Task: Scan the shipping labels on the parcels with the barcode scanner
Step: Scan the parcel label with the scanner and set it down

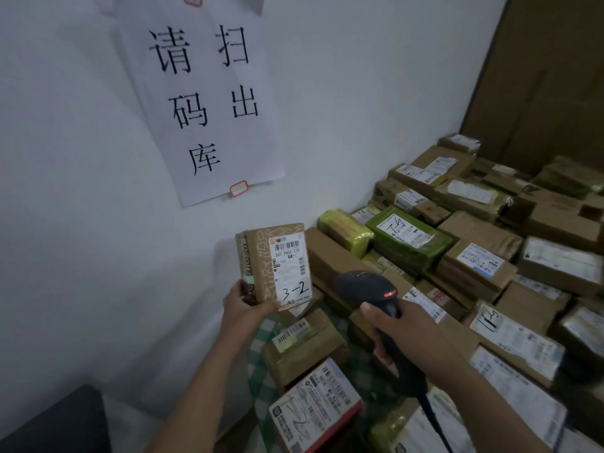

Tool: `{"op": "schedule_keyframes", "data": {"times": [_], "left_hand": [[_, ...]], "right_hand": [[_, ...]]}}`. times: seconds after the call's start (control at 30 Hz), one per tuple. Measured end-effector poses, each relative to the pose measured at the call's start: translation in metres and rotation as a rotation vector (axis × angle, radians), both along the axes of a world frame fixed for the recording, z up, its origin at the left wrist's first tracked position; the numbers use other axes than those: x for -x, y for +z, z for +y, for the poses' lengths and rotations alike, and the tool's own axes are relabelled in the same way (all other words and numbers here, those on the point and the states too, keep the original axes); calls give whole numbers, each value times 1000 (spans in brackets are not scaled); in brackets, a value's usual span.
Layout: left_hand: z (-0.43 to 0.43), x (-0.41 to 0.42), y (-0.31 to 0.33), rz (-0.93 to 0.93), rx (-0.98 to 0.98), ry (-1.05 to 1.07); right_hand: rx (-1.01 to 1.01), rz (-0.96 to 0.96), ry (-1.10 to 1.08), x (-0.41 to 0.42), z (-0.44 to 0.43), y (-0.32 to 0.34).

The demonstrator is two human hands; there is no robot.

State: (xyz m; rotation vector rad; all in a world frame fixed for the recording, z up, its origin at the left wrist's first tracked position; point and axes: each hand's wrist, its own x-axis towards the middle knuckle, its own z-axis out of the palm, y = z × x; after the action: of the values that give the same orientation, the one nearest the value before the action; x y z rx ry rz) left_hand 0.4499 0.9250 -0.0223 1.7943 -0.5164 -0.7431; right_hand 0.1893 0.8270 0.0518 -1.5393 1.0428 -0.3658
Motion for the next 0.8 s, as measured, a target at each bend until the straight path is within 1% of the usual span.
{"op": "schedule_keyframes", "data": {"times": [0.1, 0.2, 0.37, 0.5, 0.8], "left_hand": [[19, 9, 14, -72, -4, 6], [36, 18, 18, -96, -8, 14], [59, 42, 25, -120, 2, 30], [70, 56, 27, -132, 12, 24], [77, 71, 29, -147, 55, 32]], "right_hand": [[4, -42, 26, 18, 14, 15], [-22, -91, 29, 34, 27, 25], [-29, -128, 30, 57, 45, 40], [3, -139, 48, 74, 52, 49], [13, -170, 99, 89, 63, 57]]}}
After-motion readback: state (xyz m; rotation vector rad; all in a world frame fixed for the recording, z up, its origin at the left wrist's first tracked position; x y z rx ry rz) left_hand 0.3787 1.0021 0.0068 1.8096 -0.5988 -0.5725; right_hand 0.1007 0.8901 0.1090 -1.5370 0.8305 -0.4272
